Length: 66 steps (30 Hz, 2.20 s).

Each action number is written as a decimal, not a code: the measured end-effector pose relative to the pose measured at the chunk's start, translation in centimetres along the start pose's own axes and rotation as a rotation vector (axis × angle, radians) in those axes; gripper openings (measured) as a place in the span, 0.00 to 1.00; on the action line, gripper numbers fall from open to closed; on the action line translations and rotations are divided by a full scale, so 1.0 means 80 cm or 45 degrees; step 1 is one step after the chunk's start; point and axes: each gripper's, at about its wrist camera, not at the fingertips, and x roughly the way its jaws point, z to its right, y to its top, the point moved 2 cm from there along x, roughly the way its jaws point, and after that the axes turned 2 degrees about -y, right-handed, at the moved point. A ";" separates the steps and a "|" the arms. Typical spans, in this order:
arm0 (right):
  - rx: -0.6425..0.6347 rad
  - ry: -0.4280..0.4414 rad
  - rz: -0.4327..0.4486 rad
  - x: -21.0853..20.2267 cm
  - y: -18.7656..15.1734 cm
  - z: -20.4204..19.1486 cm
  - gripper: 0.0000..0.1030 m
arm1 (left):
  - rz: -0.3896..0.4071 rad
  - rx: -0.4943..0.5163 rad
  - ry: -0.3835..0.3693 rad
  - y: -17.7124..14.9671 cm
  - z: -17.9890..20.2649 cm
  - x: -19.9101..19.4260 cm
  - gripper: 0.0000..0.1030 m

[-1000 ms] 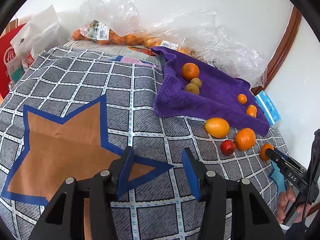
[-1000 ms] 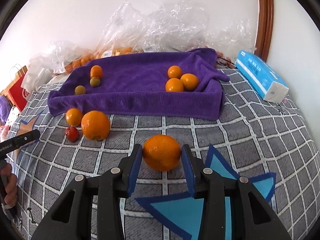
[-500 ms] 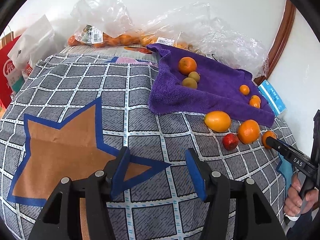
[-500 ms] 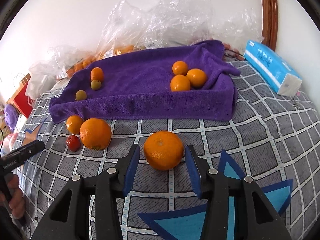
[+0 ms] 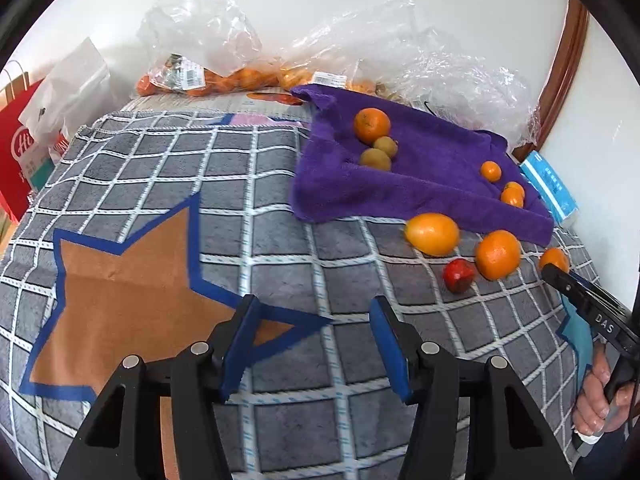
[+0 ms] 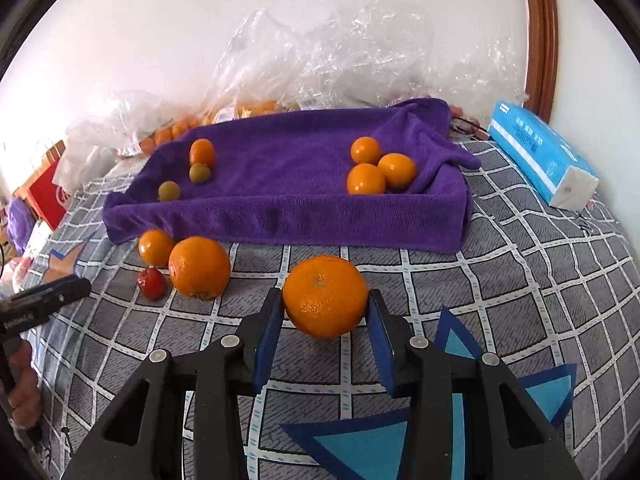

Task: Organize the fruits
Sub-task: 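Grasp the oval orange fruit with the left tool while the right tool holds the orange, then lift the oval fruit and the orange with both tools toward the towel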

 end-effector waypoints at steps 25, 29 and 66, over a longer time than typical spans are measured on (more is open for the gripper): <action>0.044 0.047 -0.043 0.008 0.000 0.008 0.40 | -0.081 -0.005 -0.089 0.061 0.085 0.076 0.48; 0.062 0.053 -0.057 0.011 0.001 0.010 0.40 | -0.077 0.031 -0.074 0.061 0.088 0.078 0.43; -0.077 -0.122 -0.079 0.015 -0.001 -0.012 0.40 | 0.037 -0.046 0.000 0.002 -0.007 0.002 0.44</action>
